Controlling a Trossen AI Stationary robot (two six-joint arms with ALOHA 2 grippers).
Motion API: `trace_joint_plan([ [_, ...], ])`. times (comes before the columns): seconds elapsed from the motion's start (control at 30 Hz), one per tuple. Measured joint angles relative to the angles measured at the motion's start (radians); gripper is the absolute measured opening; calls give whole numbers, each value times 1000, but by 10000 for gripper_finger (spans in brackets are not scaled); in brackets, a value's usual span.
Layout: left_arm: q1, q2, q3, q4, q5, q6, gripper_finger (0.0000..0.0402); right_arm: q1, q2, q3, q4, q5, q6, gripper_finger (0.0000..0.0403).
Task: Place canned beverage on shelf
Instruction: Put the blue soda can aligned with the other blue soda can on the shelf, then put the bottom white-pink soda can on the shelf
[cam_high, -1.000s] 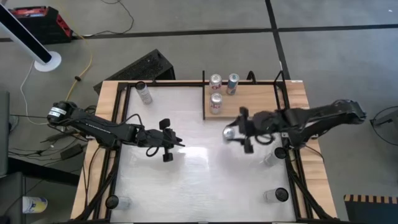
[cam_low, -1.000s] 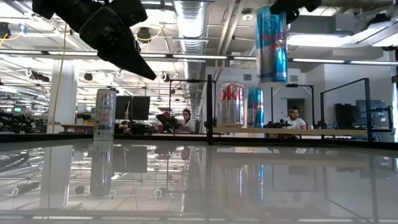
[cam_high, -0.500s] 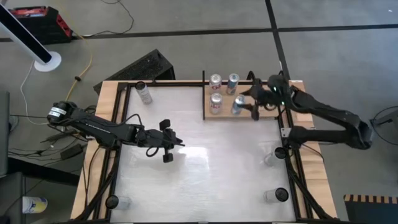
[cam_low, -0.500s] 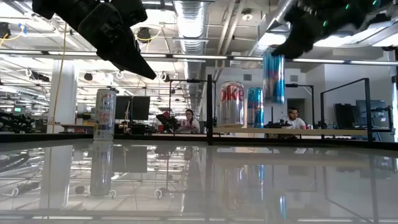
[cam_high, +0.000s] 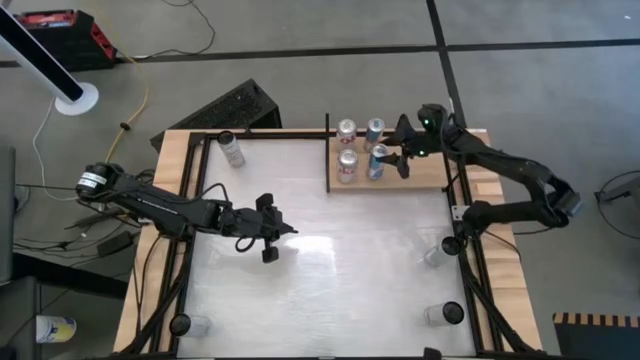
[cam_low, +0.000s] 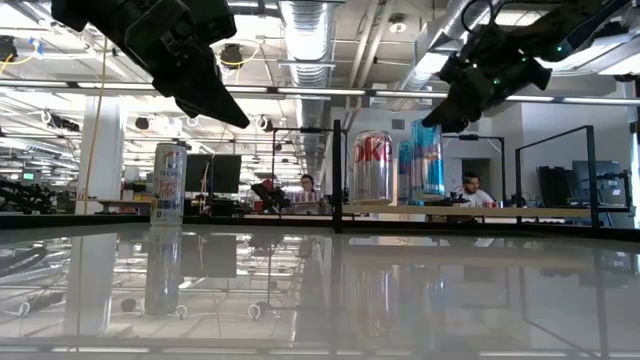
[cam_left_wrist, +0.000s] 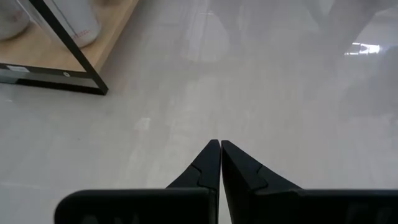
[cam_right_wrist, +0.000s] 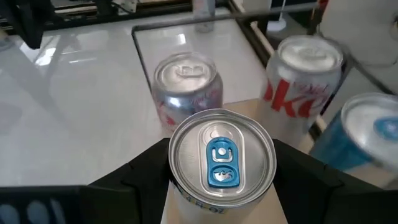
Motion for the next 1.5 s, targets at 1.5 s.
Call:
trace_joint_plan([
  [1.5,-1,0,0,-8,26,40,0,110,-193,235,-454,29,103,324],
])
